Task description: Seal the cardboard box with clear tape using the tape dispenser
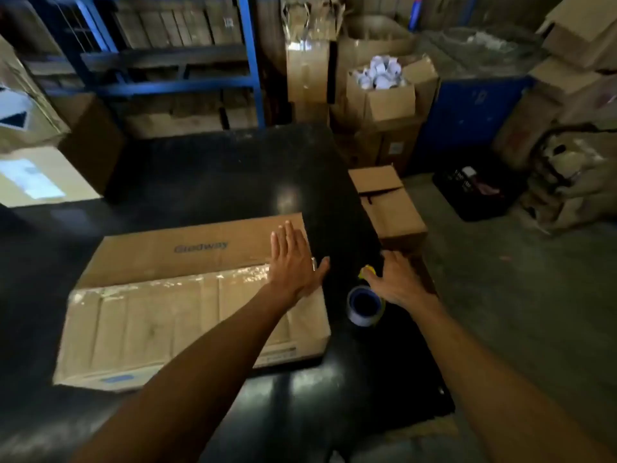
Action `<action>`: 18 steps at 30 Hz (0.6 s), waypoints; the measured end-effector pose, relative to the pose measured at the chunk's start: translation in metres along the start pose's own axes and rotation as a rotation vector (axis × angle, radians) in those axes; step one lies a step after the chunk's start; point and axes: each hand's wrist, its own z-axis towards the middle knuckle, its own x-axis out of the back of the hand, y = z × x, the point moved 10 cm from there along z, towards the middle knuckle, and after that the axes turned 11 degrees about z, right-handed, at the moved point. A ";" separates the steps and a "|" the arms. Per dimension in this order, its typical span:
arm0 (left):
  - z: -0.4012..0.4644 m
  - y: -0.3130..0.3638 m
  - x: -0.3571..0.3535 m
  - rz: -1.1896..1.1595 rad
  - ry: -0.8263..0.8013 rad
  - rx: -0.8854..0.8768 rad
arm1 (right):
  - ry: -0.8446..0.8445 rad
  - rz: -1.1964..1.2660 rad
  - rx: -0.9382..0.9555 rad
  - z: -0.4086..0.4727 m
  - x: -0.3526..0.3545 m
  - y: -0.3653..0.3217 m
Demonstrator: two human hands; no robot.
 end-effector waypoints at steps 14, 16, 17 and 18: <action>0.003 0.001 -0.029 -0.019 -0.085 0.053 | -0.062 0.360 -0.230 0.010 -0.072 0.070; 0.003 0.000 -0.029 -0.024 -0.093 0.058 | -0.144 0.632 -0.259 0.007 -0.074 0.066; 0.003 0.001 -0.029 -0.024 -0.096 0.055 | -0.188 0.742 -0.269 0.005 -0.074 0.061; 0.002 0.001 -0.028 -0.033 -0.102 0.057 | -0.225 0.837 -0.268 0.004 -0.074 0.054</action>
